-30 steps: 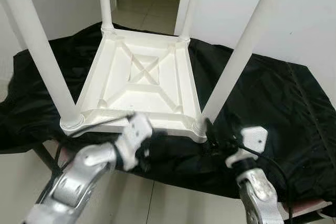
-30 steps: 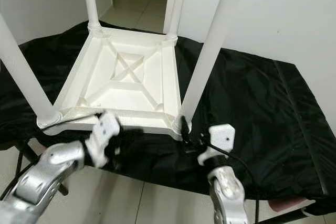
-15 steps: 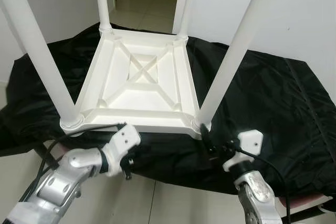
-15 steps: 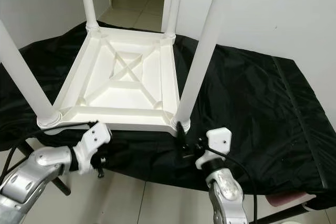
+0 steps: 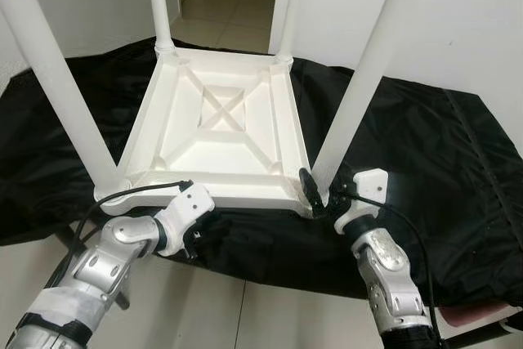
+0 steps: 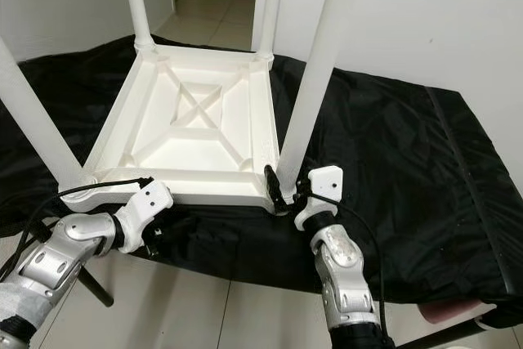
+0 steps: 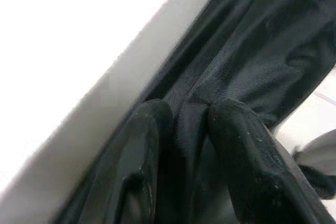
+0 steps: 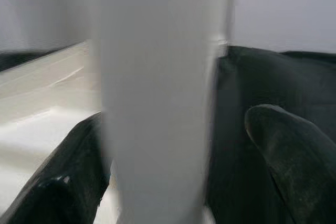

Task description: Building children table

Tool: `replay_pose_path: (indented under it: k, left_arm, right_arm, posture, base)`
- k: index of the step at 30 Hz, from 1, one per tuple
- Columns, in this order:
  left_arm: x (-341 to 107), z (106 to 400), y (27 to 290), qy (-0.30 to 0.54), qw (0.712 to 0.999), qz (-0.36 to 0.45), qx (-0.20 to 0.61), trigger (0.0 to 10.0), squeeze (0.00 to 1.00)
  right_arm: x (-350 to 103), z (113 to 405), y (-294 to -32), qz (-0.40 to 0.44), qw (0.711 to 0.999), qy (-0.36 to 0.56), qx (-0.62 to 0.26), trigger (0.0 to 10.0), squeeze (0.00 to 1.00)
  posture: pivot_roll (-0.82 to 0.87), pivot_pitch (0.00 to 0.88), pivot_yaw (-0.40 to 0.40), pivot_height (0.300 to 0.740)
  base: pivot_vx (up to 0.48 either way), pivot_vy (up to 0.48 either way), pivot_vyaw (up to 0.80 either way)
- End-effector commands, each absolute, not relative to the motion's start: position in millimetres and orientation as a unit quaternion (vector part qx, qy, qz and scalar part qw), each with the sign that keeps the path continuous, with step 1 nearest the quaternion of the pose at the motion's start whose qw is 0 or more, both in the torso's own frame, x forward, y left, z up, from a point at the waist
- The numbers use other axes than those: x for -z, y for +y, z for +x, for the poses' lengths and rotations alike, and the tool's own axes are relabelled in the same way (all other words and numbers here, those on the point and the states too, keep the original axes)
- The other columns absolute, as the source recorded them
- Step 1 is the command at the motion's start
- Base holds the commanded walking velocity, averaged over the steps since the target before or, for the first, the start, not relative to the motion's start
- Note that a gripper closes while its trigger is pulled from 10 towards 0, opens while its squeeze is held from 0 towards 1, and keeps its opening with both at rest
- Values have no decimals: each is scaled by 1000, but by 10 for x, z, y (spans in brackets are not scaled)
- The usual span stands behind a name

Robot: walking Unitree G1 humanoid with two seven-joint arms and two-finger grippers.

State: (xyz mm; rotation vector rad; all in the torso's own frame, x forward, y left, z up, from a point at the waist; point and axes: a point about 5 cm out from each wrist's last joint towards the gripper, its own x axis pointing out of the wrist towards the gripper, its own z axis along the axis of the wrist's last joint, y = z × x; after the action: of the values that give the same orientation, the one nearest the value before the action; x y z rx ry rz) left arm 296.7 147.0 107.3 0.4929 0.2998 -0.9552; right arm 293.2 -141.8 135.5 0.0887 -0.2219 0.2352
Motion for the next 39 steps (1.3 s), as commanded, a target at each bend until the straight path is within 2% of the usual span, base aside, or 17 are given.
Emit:
replay_pose_path:
  k: [1,7,8,9,10,11,12,13,17,18,23,25,26,32,33,39]
  left_arm:
    - [-1000,3121,1682,147,886,276,342,10000,0]
    - [-1010,3241,1746,145,894,283,315,10000,0]
    - [-1021,3287,1764,144,899,282,304,10000,0]
    - [-1029,3316,1775,143,901,282,296,10000,0]
    - [-1035,3329,1776,142,900,285,297,10000,0]
    - [-1035,3329,1776,142,900,285,297,10000,0]
    - [-1034,3330,1770,142,899,286,301,10000,0]
    - [-1027,3326,1760,142,896,289,306,10000,0]
    - [-1021,3321,1750,142,893,292,311,10000,0]
    - [-1017,3318,1742,140,892,294,314,10000,0]
    - [-992,3317,1732,141,890,293,321,10000,0]
    - [-984,3325,1732,140,889,293,322,10000,0]
    - [-978,3332,1734,140,889,293,323,10000,0]
    - [-964,3345,1749,140,890,291,322,10000,0]
    - [-962,3342,1763,140,891,290,320,10000,0]
    - [-952,3328,1785,143,892,288,318,10000,0]
  right_arm:
    - [-1370,2996,-1432,79,987,-112,-87,10000,0]
    - [-1390,3026,-1374,113,983,-124,-70,10000,0]
    - [-1372,3005,-1333,117,983,-124,-68,9373,0]
    - [-1358,2988,-1304,119,983,-123,-68,9373,0]
    - [-1329,2957,-1263,120,983,-120,-73,2196,0]
    - [-1329,2957,-1263,120,983,-120,-73,2196,0]
    - [-1307,2927,-1229,125,981,-118,-85,2667,0]
    - [-1293,2905,-1209,128,980,-117,-94,0,0]
    - [-1284,2889,-1206,127,981,-116,-93,0,0]
    - [-1277,2883,-1215,126,982,-114,-85,10000,0]
    - [-1243,2813,-1175,120,983,-108,-85,10000,0]
    - [-1235,2801,-1164,120,983,-108,-86,9647,0]
    - [-1251,2781,-1131,132,980,-114,-100,0,0]
    - [-1284,2721,-1073,125,980,-118,-101,0,0]
    - [-1283,2690,-1067,120,981,-116,-101,10000,0]
    - [-1283,2659,-1085,118,981,-114,-101,10000,0]
  posture:
    - [-3,8,-77,740]
    - [-6,5,-75,740]
    - [-7,4,-75,740]
    - [-9,4,-75,740]
    - [-15,4,-71,740]
    - [-15,4,-71,740]
    - [-18,5,-69,740]
    - [-18,3,-68,740]
    - [-20,6,-67,740]
    - [-20,6,-67,740]
    - [-26,7,-66,740]
    - [-26,7,-66,740]
    - [-26,7,-66,740]
    - [-22,7,-72,740]
    - [-22,11,-71,740]
    - [-23,13,-73,740]
  base:
    - [0,0,0]
    - [0,0,0]
    - [0,0,0]
    - [0,0,0]
    - [0,0,0]
    - [0,0,0]
    - [0,0,0]
    - [0,0,0]
    - [0,0,0]
    - [0,0,0]
    - [0,0,0]
    - [0,0,0]
    - [0,0,0]
    - [0,0,0]
    - [0,0,0]
    - [0,0,0]
